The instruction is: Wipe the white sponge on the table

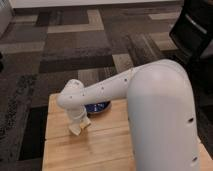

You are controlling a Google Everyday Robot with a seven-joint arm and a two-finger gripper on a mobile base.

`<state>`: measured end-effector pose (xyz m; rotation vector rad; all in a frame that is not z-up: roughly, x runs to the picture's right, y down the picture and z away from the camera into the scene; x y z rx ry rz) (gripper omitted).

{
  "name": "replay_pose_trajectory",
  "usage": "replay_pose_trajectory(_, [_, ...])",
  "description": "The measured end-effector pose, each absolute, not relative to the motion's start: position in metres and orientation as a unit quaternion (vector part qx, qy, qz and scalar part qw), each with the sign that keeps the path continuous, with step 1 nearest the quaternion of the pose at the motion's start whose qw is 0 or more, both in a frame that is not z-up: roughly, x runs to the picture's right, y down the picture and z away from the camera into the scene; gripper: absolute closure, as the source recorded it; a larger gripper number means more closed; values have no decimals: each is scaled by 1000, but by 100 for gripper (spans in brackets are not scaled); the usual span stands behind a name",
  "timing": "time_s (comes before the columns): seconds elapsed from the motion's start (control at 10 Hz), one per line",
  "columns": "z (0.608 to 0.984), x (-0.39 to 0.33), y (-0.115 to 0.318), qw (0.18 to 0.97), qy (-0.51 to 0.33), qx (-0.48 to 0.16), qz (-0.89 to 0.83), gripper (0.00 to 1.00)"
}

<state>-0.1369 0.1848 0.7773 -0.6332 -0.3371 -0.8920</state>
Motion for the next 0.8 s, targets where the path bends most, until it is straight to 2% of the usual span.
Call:
replay_pose_trajectory(0.1, [777,-137,185,840,-160,-300,-422,53])
replay_pose_trajectory(0.2, [777,-138,185,840,-160,-299,-423,45])
replay_pose_trajectory(0.3, [777,-138,185,840,-161,-299,-423,32])
replay_pose_trajectory(0.4, [777,-139,185,840,-161,-299,-423,22])
replay_pose_trajectory(0.8, [776,-140,186,839,-162,-299,-424,20])
